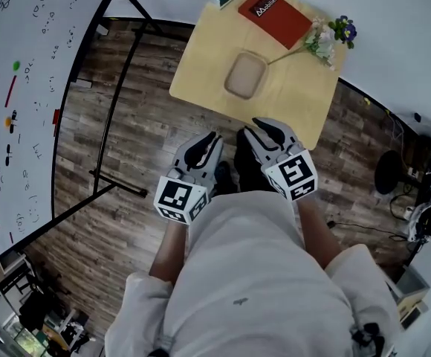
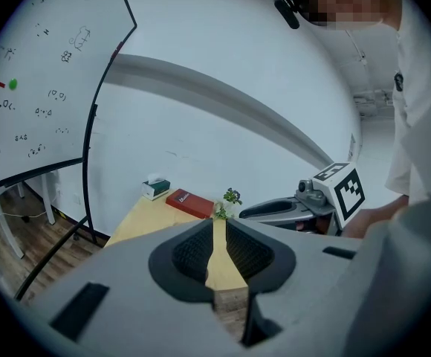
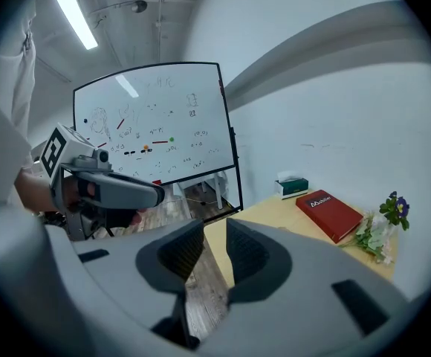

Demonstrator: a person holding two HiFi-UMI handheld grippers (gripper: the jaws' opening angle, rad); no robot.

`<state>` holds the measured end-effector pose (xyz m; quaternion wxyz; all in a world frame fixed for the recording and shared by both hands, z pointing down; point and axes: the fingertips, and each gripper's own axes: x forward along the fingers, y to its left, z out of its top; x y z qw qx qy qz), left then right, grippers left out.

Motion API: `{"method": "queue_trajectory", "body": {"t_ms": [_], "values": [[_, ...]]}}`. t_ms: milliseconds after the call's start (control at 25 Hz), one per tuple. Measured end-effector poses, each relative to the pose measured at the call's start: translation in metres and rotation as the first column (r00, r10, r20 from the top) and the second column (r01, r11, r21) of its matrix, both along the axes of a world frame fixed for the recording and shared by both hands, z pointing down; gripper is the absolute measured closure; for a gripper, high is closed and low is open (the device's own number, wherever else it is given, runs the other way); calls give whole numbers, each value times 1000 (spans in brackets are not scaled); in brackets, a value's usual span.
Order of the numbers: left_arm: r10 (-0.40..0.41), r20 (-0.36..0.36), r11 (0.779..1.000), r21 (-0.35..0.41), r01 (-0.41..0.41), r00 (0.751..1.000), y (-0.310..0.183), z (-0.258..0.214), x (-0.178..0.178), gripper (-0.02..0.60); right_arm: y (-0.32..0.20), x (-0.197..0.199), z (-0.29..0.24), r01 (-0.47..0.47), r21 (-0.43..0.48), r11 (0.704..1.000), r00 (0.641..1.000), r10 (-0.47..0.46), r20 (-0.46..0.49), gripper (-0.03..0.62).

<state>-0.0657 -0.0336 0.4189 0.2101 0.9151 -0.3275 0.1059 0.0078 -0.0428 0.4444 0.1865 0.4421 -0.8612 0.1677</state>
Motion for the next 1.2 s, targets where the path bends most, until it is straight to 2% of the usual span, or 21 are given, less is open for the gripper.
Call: {"method": "queue_trajectory", "body": {"t_ms": [360,720,920,1200], "values": [[-80,21,996,-28,81,997,-35,7,25,528,-41,15,32,126,-50,991,992,-128,-23,494],[-176,41,983,-41,178,984,-44,17,35,528,-52,19,73,257,-101,961,960,-266,-92,496],[-210,47,976,-56,213,977,-41,22,32,528,-51,18,96,287,-123,950,940,-304,-151,496],[-231,52,970,-64,234,972,-40,25,29,528,-52,21,124,279,-157,947,918,-311,-246,494]]}}
